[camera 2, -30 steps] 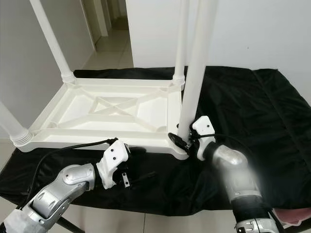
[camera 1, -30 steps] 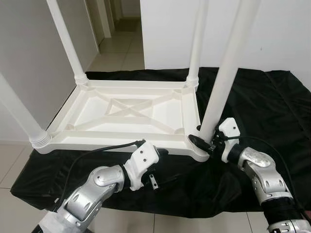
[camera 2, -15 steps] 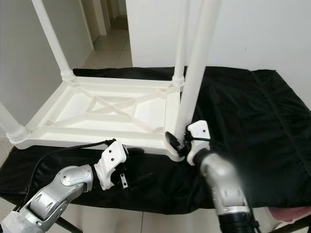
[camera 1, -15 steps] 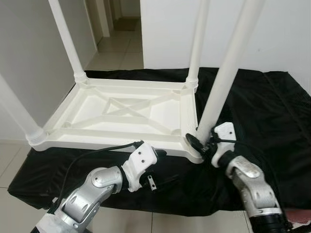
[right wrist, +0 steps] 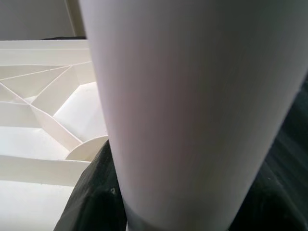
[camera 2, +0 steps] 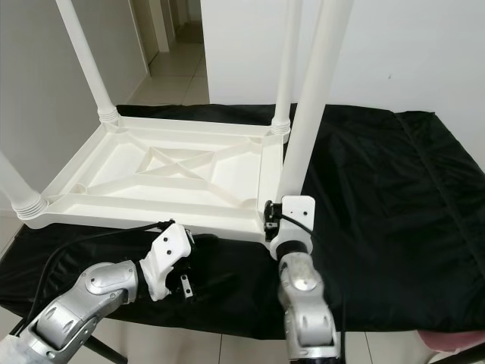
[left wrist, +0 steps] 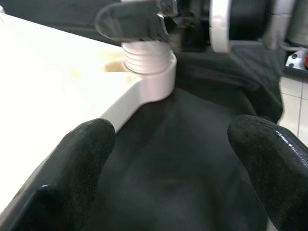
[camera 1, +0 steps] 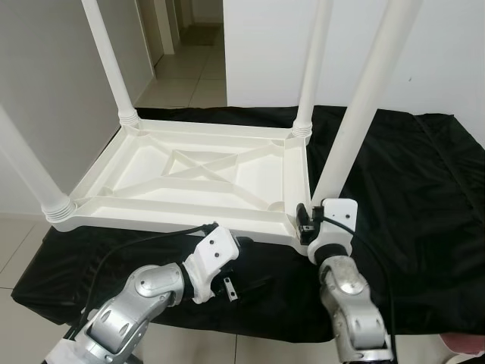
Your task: Building children table
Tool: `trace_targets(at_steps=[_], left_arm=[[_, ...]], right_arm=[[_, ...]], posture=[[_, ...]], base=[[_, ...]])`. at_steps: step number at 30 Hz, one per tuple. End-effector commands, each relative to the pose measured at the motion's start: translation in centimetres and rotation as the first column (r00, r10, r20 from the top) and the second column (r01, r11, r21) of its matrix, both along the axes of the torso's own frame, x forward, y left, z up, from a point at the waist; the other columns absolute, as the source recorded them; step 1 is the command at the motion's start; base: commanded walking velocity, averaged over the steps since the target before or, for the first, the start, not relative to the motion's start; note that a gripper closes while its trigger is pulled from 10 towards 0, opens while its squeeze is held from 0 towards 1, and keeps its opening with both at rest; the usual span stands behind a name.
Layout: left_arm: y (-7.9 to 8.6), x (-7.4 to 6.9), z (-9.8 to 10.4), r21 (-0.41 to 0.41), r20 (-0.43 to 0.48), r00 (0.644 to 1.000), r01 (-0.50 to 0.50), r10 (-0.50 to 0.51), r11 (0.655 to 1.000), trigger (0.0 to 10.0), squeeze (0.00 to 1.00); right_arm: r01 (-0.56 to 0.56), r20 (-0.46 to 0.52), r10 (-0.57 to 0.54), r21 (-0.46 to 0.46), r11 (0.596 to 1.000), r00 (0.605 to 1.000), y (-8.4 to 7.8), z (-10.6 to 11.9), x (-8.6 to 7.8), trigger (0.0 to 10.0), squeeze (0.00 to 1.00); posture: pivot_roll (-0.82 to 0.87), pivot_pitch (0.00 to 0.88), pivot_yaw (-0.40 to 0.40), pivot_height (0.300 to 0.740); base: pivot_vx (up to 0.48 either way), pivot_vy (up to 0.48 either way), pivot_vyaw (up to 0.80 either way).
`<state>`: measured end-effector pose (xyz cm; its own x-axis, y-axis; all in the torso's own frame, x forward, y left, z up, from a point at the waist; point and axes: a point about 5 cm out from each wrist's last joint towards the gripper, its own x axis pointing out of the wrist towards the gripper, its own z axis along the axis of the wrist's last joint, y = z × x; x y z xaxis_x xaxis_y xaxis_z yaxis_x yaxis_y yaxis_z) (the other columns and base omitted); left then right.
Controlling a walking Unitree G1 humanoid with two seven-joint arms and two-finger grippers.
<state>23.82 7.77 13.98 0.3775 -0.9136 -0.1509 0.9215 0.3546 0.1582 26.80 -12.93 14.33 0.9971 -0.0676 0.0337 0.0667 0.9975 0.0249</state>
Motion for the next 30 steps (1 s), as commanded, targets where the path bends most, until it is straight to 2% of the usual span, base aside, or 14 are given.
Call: trace_targets(at_steps=[1, 3, 4, 6, 7, 11, 18, 20, 21, 22, 24, 27, 30], left_arm=[[0.2, 0.2, 0.0, 0.016, -0.009, 0.999, 0.053, -0.053, 0.998, 10.0, 0.0], [0.1, 0.5, 0.2, 0.015, 0.002, 0.999, 0.054, -0.054, 0.998, 10.0, 0.0], [0.0, 0.8, 0.3, 0.011, 0.009, 0.999, 0.051, -0.051, 0.999, 10.0, 0.0], [0.0, 1.0, 0.4, 0.007, 0.012, 0.999, 0.048, -0.048, 0.999, 10.0, 0.0], [0.0, 1.1, 0.5, 0.006, 0.017, 0.999, 0.042, -0.042, 0.999, 10.0, 0.0], [-0.1, 1.3, 0.6, -0.005, 0.023, 0.999, 0.031, -0.031, 0.999, 10.0, 0.0], [0.1, 1.6, 0.7, -0.021, 0.02, 1.0, 0.009, -0.009, 1.0, 10.0, 0.0], [0.1, 1.9, 0.9, -0.036, 0.02, 1.0, -0.008, 0.009, 0.999, 10.0, 0.0], [0.1, 1.9, 1.0, -0.045, 0.021, 1.0, -0.015, 0.016, 0.999, 10.0, 0.0], [0.1, 1.9, 1.0, -0.045, 0.021, 1.0, -0.015, 0.016, 0.999, 10.0, 0.0], [-0.2, 1.9, 1.0, -0.064, 0.019, 0.999, -0.033, 0.034, 0.997, 10.0, 0.0], [-0.3, 1.8, 1.0, -0.067, 0.019, 0.999, -0.033, 0.034, 0.997, 10.0, 0.0], [-0.8, 1.4, 0.8, -0.076, 0.01, 1.0, -0.023, 0.024, 0.997, 10.0, 0.0]], right_arm=[[0.039, -0.061, -0.035, 0.061, 0.997, 0.997, 0.2, -1.1, -0.5, 10.0, 0.0], [0.033, -0.05, -0.03, 0.064, 0.997, 0.998, 0.1, -0.9, -0.5, 10.0, 0.0], [0.035, -0.042, -0.033, 0.06, 0.998, 0.999, -0.4, -0.8, -0.3, 10.0, 0.38], [0.04, -0.038, -0.038, 0.057, 0.998, 0.999, -0.7, -0.7, -0.2, 10.0, 0.38], [0.041, -0.033, -0.039, 0.059, 0.997, 0.999, -1.0, -0.7, -0.2, 10.0, 1.0], [0.01, -0.005, -0.009, 0.058, 0.998, 1.0, -1.4, -0.3, 0.0, 10.0, 1.0], [-0.027, 0.005, 0.027, 0.042, 0.999, 1.0, -1.2, -0.4, -0.3, 10.0, 1.0], [-0.078, 0.013, 0.078, 0.036, 0.996, 0.997, -1.0, -0.6, -0.4, 10.0, 1.0], [-0.11, 0.014, 0.11, 0.035, 0.993, 0.994, -1.0, -0.8, -0.4, 10.0, 0.91], [-0.11, 0.014, 0.11, 0.035, 0.993, 0.994, -1.0, -0.8, -0.4, 10.0, 0.91], [-0.198, 0.031, 0.198, 0.008, 0.98, 0.98, -1.3, -0.8, -0.2, 10.0, 0.0], [-0.223, 0.039, 0.223, 0.008, 0.975, 0.974, -1.4, -0.7, -0.2, 10.0, 0.0], [-0.309, 0.053, 0.311, -0.041, 0.95, 0.949, -2.3, -0.5, 0.2, 10.0, 0.0]], posture=[[-0.09, 0.039, 0.07, 0.74], [-0.08, 0.034, 0.062, 0.74], [-0.09, 0.031, 0.063, 0.74], [-0.09, 0.029, 0.064, 0.74], [-0.1, 0.028, 0.066, 0.74], [-0.1, 0.028, 0.064, 0.74], [-0.1, 0.027, 0.057, 0.74], [-0.09, 0.024, 0.051, 0.74], [-0.09, 0.028, 0.051, 0.74], [-0.09, 0.028, 0.051, 0.74], [-0.09, 0.029, 0.051, 0.74], [-0.09, 0.031, 0.05, 0.74], [-0.09, 0.036, 0.051, 0.74]], base=[[0.0, 0.0, 0.0], [0.0, 0.0, 0.0], [0.0, 0.0, 0.0], [0.0, 0.0, 0.0], [0.0, 0.0, 0.0], [0.0, 0.0, 0.0], [0.0, 0.0, 0.0], [0.0, 0.0, 0.0], [0.0, 0.0, 0.0], [0.0, 0.0, 0.0], [0.0, 0.0, 0.0], [0.0, 0.0, 0.0], [0.0, 0.0, 0.0]])
